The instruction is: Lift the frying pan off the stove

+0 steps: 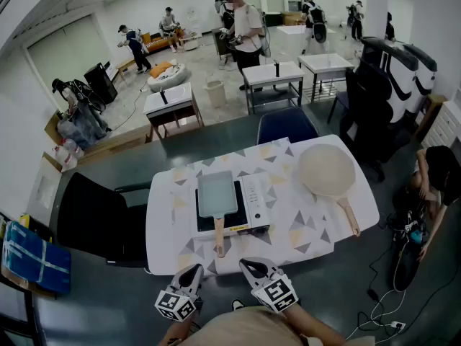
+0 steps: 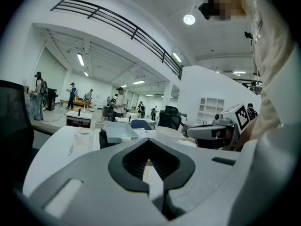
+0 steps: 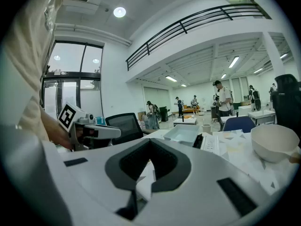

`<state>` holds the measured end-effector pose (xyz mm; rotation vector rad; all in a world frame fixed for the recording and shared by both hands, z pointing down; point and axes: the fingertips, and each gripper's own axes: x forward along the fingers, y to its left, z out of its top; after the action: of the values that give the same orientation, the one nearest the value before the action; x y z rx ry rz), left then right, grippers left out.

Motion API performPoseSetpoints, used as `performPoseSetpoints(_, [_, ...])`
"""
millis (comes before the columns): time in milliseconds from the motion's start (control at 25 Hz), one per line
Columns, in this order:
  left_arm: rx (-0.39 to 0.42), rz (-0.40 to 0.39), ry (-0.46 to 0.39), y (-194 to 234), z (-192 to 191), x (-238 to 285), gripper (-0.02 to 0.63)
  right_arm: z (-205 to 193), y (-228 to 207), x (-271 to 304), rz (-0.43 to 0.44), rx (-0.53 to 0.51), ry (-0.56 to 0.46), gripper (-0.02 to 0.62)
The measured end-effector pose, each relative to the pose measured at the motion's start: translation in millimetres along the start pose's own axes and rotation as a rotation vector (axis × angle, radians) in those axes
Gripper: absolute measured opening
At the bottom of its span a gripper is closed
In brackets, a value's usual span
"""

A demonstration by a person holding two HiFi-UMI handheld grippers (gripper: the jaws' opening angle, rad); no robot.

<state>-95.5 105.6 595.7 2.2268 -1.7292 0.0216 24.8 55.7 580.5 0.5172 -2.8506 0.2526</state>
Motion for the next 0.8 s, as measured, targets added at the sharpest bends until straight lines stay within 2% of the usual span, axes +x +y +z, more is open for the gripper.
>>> performPoseSetpoints(440, [0.015,-0.067,0.023,11,6,2,-0.003,3,-12,12,-0.077,-0.004,-0.009,0.003])
performPoseSetpoints(800, [0.022,-0.167,0.055,15,2,2,-0.003,-1,7,20,-0.122,0.022,-0.014,0.003])
